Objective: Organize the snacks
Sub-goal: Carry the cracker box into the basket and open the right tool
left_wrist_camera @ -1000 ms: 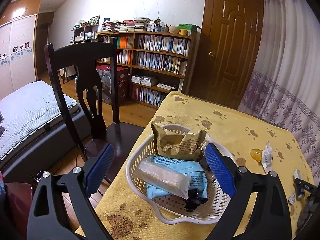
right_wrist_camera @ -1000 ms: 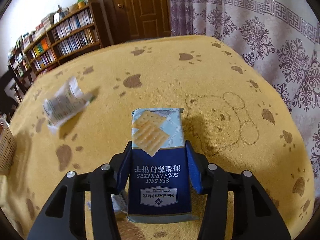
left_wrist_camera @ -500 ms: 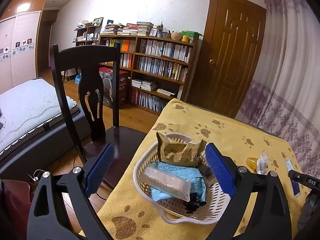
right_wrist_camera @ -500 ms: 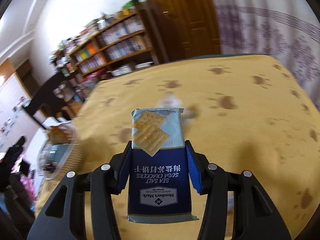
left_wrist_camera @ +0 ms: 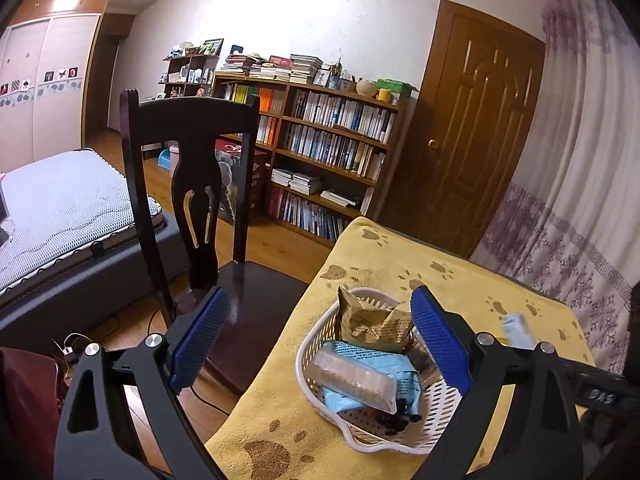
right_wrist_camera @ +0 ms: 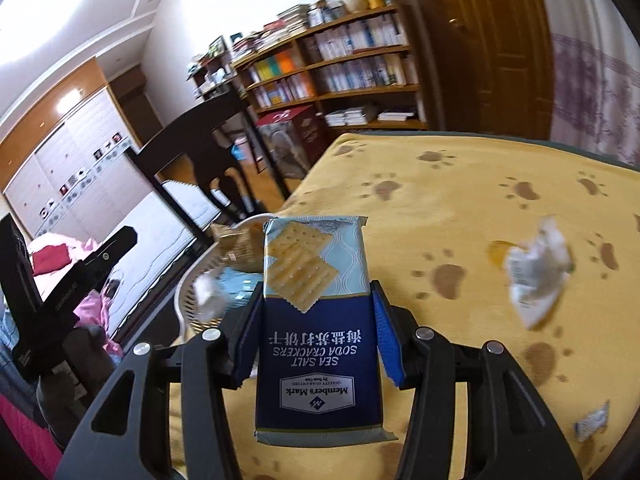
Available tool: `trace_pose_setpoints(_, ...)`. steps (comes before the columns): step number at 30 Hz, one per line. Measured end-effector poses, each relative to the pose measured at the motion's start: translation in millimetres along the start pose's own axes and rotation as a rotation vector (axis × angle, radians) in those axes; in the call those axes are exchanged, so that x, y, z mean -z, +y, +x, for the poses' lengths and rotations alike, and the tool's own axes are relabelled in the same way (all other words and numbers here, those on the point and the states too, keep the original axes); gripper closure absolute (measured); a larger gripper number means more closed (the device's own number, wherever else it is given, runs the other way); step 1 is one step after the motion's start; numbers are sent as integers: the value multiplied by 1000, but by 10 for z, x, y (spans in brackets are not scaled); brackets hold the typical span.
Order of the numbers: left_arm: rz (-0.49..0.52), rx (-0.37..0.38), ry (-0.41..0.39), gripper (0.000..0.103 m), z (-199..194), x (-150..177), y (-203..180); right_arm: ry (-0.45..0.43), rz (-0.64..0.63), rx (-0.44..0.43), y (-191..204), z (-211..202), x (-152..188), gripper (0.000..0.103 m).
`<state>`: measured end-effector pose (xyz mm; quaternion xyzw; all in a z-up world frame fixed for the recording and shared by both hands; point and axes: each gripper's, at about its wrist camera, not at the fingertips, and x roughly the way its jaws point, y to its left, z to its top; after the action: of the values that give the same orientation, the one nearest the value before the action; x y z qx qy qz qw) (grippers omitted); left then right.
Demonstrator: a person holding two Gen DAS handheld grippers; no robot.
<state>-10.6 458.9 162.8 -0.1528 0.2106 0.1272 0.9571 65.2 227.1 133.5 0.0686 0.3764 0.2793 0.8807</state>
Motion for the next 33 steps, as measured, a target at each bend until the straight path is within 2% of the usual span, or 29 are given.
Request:
trace_pose_setpoints(6, 9, 8, -10, 9, -33, -19, -9, 58, 59, -19, 198, 351, -104, 53)
trace_pose_setpoints(17, -33, 26, -7, 6, -57, -52, 81, 156, 272, -31, 91, 908, -166, 50)
trace_pose_setpoints(21, -28, 34, -9, 6, -67, -47, 60, 144, 287, -30, 65, 918, -176, 41)
trace_pose_setpoints(29, -24, 36, -8, 6, -67, -39, 41, 116, 289, -61, 52, 731, -176, 40)
trace_pose_setpoints(33, -24, 38, -8, 6, -68, -40, 39, 141, 265, -86, 132, 725, -106, 39)
